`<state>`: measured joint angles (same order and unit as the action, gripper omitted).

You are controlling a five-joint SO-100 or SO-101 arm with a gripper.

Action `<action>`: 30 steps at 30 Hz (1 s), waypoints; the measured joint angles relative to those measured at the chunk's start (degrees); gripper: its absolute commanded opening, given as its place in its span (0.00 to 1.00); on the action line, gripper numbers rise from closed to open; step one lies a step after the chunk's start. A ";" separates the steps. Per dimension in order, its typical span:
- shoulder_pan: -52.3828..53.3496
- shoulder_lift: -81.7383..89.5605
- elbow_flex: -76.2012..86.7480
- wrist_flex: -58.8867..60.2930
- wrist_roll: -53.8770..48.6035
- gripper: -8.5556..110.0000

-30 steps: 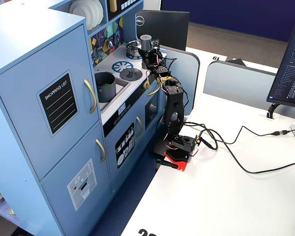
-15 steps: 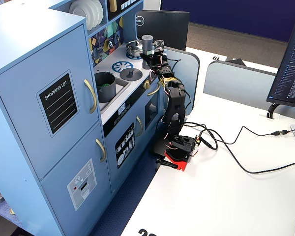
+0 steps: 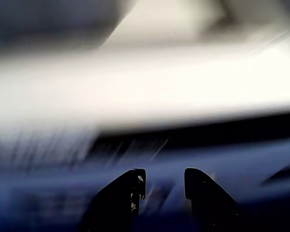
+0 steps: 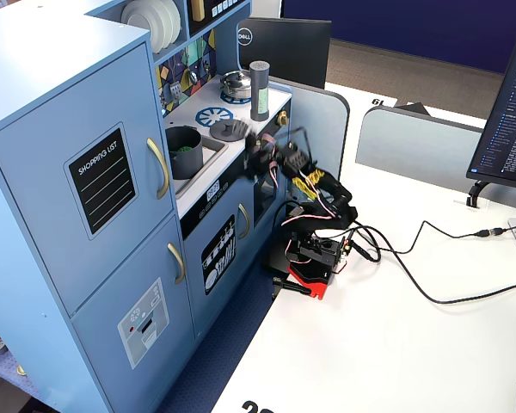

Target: Put salt in the gray recipient

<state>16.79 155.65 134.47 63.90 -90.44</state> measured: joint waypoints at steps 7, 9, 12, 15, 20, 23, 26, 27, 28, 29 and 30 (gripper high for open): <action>-10.99 12.13 26.02 1.05 0.70 0.07; -12.83 15.47 31.99 1.05 1.14 0.07; -13.89 19.60 38.32 1.23 1.14 0.07; -14.06 24.35 42.80 3.16 1.23 0.07; -14.94 27.86 44.47 9.32 1.76 0.08; -14.94 28.48 44.56 10.63 1.76 0.08; -14.94 28.56 44.56 12.04 1.93 0.09; -14.94 28.56 44.47 12.04 1.93 0.09; -14.94 28.65 44.56 12.04 1.93 0.09; -14.94 28.65 44.56 12.04 1.93 0.09; -14.94 28.65 44.56 12.04 1.93 0.09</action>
<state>1.85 184.31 179.03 75.94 -88.51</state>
